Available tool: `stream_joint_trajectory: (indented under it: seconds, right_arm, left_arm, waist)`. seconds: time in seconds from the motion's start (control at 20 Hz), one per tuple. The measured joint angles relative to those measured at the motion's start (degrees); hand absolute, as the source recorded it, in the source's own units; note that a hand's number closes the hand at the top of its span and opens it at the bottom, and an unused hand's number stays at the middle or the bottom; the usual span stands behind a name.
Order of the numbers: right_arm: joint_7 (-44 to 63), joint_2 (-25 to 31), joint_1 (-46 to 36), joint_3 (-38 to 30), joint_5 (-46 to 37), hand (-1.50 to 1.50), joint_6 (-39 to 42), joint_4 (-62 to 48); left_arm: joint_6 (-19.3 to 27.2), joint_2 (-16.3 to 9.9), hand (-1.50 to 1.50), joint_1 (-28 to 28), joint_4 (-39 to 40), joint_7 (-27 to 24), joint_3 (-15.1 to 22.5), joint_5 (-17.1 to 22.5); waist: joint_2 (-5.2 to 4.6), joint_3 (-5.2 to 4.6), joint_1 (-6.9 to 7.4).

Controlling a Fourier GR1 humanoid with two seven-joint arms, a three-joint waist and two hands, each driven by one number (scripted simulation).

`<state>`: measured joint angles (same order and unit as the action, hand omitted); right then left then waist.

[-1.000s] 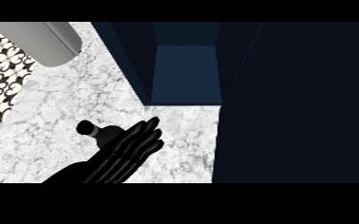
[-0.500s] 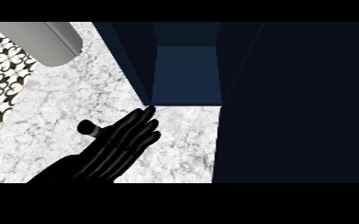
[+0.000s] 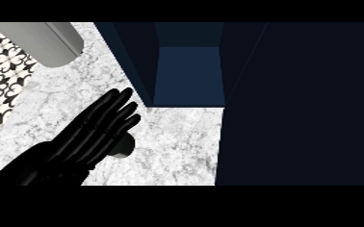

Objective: Pick up the wine, place it into the cabinet and close the cabinet

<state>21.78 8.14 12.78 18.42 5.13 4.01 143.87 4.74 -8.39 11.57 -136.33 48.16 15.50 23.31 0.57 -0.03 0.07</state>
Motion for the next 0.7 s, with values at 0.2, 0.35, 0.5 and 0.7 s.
stream_joint_trajectory:
  seconds: [0.2,0.35,0.5,0.7]
  right_arm:
    - [1.21,0.11,-0.76,0.68,-0.16,-1.50,-0.94,0.21]
    - [1.91,0.42,-2.02,-0.57,-0.14,-1.50,-1.19,0.22]
    - [2.07,0.06,-2.07,0.96,-0.35,-1.50,-1.64,0.16]
    - [2.65,0.63,-1.99,0.45,-0.26,-1.50,-1.72,0.44]
  left_arm:
    - [-1.04,-1.48,-1.50,0.45,0.11,0.07,-3.94,0.08]
    - [-2.78,-2.30,-1.50,0.48,0.47,-1.18,-7.36,0.28]
    - [-4.55,-3.14,-1.50,0.38,0.87,-2.10,-10.84,0.60]
    - [-6.78,-4.64,-1.50,0.82,1.53,-2.07,-15.20,1.62]
  waist:
    - [-0.01,-0.04,-0.07]
    - [-0.16,-0.04,-0.11]
    - [-0.21,-0.04,-0.22]
    - [-0.20,-0.04,-0.38]
